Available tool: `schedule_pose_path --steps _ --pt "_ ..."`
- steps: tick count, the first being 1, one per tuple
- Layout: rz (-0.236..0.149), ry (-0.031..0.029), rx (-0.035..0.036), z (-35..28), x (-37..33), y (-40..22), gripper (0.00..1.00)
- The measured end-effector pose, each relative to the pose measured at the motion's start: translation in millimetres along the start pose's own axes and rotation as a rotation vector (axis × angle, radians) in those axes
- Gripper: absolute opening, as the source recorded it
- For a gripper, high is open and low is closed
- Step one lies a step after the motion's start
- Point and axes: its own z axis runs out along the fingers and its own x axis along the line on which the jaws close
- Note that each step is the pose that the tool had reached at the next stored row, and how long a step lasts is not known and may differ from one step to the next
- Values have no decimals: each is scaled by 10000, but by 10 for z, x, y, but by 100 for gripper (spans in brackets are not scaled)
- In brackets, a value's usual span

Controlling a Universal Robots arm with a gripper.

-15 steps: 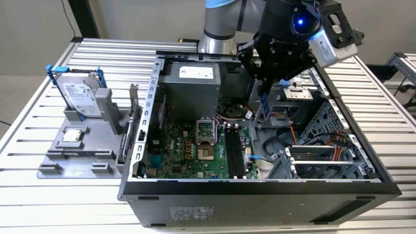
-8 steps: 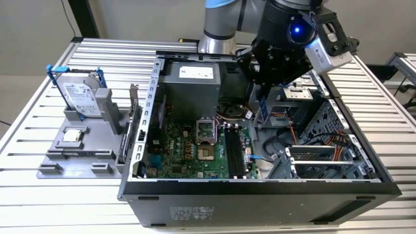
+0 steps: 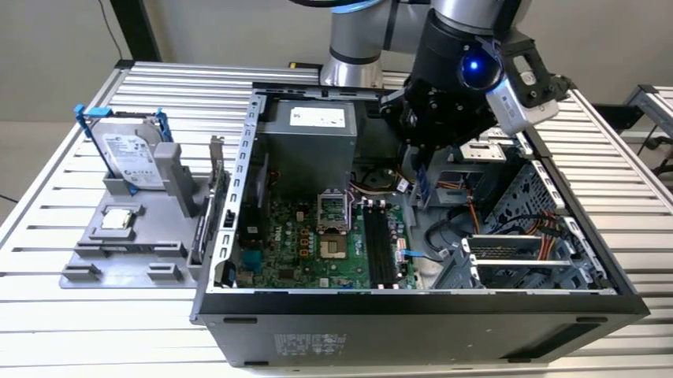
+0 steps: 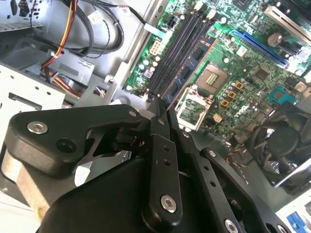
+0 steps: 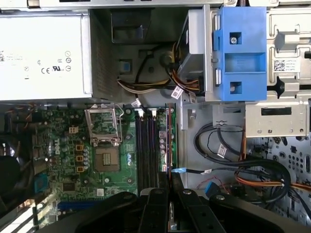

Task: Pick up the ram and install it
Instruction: 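Insert the ram into the slot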

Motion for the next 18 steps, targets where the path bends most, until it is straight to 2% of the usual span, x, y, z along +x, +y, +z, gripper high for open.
schedule_pose_path --steps 18 --pt "-52 0 -1 327 1 -19 0"
